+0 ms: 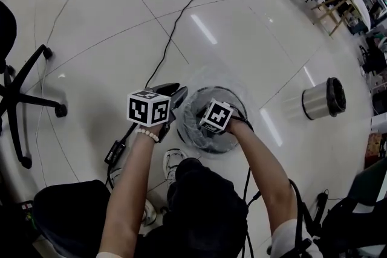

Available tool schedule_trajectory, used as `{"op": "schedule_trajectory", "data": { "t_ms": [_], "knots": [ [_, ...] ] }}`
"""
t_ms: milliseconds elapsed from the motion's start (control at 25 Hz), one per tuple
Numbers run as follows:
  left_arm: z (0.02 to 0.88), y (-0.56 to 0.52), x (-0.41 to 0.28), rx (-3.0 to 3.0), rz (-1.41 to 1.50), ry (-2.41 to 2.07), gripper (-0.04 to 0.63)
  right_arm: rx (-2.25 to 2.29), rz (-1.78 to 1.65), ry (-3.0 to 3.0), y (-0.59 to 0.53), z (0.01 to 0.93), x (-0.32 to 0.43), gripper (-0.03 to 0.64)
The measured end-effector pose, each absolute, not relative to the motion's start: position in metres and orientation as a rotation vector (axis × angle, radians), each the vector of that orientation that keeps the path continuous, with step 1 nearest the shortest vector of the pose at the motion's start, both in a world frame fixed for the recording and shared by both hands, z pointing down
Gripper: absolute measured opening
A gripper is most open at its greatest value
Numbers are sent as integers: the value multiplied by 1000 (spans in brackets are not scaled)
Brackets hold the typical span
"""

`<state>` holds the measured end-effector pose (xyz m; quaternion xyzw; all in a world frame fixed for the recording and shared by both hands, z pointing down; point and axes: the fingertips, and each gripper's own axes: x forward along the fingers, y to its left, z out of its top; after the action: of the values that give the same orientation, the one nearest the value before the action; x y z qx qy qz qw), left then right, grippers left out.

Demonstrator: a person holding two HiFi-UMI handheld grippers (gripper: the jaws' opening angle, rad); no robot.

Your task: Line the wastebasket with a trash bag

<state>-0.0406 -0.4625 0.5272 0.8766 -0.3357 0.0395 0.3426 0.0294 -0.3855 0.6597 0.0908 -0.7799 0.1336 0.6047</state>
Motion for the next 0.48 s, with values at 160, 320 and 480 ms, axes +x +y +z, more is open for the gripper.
{"op": "schedule_trajectory", "data": {
  "t_ms": [160, 320, 480],
  "knots": [
    [551, -458, -42, 2270, 195, -853, 137, 84, 298, -1827, -367, 686, 21, 2],
    [573, -462, -48, 2242, 236, -895, 137, -12, 274, -1813, -361, 718, 18, 2],
    [589, -462, -48, 2238, 295, -895, 138, -100, 302, -1817, -345, 743, 14, 2]
  ]
}}
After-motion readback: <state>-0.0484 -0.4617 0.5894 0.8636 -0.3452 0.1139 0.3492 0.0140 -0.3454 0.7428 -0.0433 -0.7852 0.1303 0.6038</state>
